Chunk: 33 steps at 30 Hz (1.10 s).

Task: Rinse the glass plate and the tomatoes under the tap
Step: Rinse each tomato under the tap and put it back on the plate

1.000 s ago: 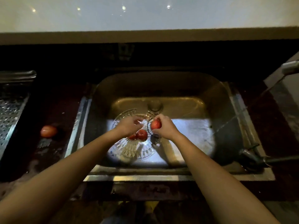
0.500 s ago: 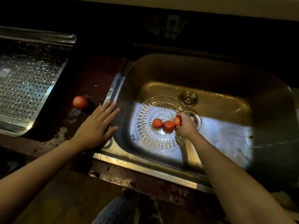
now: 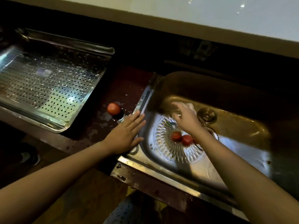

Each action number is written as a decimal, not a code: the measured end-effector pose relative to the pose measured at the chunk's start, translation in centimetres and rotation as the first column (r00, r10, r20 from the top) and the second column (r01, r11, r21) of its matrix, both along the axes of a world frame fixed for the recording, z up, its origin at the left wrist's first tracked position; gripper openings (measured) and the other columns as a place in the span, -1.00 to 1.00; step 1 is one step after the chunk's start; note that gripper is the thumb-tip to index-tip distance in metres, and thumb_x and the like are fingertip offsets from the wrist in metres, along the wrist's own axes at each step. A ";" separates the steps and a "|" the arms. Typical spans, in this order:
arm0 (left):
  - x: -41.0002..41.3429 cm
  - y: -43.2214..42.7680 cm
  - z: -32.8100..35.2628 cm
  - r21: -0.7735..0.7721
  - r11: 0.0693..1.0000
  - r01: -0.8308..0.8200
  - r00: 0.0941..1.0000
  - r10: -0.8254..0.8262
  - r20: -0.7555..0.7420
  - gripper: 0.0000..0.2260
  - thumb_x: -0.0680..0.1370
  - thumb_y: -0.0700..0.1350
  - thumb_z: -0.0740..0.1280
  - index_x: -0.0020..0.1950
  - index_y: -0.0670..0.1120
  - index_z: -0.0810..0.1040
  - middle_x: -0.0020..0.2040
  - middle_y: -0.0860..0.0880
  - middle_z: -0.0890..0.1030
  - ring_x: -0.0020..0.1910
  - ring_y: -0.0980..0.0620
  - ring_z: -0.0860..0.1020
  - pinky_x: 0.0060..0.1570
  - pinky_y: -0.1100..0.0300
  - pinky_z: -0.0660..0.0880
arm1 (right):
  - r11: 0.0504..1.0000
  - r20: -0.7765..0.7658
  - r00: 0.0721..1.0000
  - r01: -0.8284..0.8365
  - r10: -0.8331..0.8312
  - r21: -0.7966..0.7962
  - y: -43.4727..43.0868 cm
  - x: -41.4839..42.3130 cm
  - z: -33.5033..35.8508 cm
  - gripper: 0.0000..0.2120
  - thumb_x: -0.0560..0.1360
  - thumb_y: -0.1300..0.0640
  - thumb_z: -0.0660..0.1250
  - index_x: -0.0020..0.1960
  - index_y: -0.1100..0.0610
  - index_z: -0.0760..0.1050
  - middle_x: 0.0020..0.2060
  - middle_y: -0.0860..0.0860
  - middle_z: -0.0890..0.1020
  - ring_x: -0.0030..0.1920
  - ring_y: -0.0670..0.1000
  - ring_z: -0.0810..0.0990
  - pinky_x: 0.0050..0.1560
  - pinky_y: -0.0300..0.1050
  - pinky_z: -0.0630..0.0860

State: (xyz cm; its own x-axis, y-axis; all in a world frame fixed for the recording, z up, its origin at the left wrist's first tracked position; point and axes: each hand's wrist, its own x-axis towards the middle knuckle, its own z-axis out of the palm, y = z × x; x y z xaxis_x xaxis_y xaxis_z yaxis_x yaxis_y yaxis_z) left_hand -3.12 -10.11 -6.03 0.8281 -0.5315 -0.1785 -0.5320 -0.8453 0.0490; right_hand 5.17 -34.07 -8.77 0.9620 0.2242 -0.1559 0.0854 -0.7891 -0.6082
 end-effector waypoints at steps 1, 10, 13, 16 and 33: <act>-0.4 0.6 0.2 -0.015 1.000 0.021 1.000 -0.021 -0.007 -0.45 0.55 0.10 0.13 0.38 -0.25 0.39 0.43 -0.24 0.34 0.43 -0.27 0.25 0.38 -0.18 0.20 | 0.996 0.029 0.996 -0.087 0.086 0.027 1.5 0.5 1.2 -0.56 0.52 0.10 0.26 0.38 -0.03 0.33 0.34 -0.02 0.45 0.35 0.08 0.26 0.29 0.01 0.22; -3.4 4.2 0.9 -0.101 0.992 0.075 0.997 -0.078 -0.019 -0.46 0.60 0.11 0.06 0.50 -0.16 0.17 0.53 -0.12 0.13 0.52 -0.14 0.03 0.49 -0.06 0.00 | 0.848 0.082 0.846 -0.530 0.527 0.023 12.1 2.9 6.1 -0.41 0.43 -0.10 0.37 0.41 -0.04 0.31 0.30 -0.01 0.47 0.21 0.09 0.31 0.24 0.03 0.24; -3.2 4.5 0.9 -0.109 0.992 0.060 0.998 -0.062 -0.016 -0.46 0.60 0.09 0.07 0.50 -0.16 0.16 0.53 -0.12 0.12 0.52 -0.13 0.02 0.47 -0.09 -0.06 | 0.820 0.096 0.816 -0.572 0.570 -0.002 14.7 3.2 5.5 -0.36 0.40 -0.13 0.39 0.42 -0.04 0.29 0.34 -0.04 0.44 0.17 0.06 0.30 0.19 -0.02 0.21; -3.2 5.1 0.3 -0.126 0.992 0.023 0.998 -0.030 -0.056 -0.45 0.61 0.11 0.02 0.53 -0.12 0.04 0.55 -0.07 -0.03 0.54 -0.06 -0.11 0.50 0.04 -0.16 | 0.800 0.114 0.794 -0.600 0.597 -0.011 16.4 3.5 4.5 -0.40 0.40 -0.12 0.40 0.39 -0.07 0.34 0.33 -0.08 0.45 0.16 0.02 0.28 0.11 -0.10 0.13; 4.1 2.2 8.7 -0.631 -0.057 -0.774 0.611 0.196 -0.767 -0.65 0.65 0.01 -0.02 0.28 -0.13 0.39 -0.14 -0.13 0.55 -0.32 0.03 0.55 -0.40 0.28 0.51 | 0.882 0.264 0.864 -0.464 0.429 0.085 8.9 2.0 13.2 -0.48 0.38 0.02 0.45 0.30 0.06 0.46 0.17 0.01 0.57 0.08 0.01 0.33 0.14 -0.18 0.22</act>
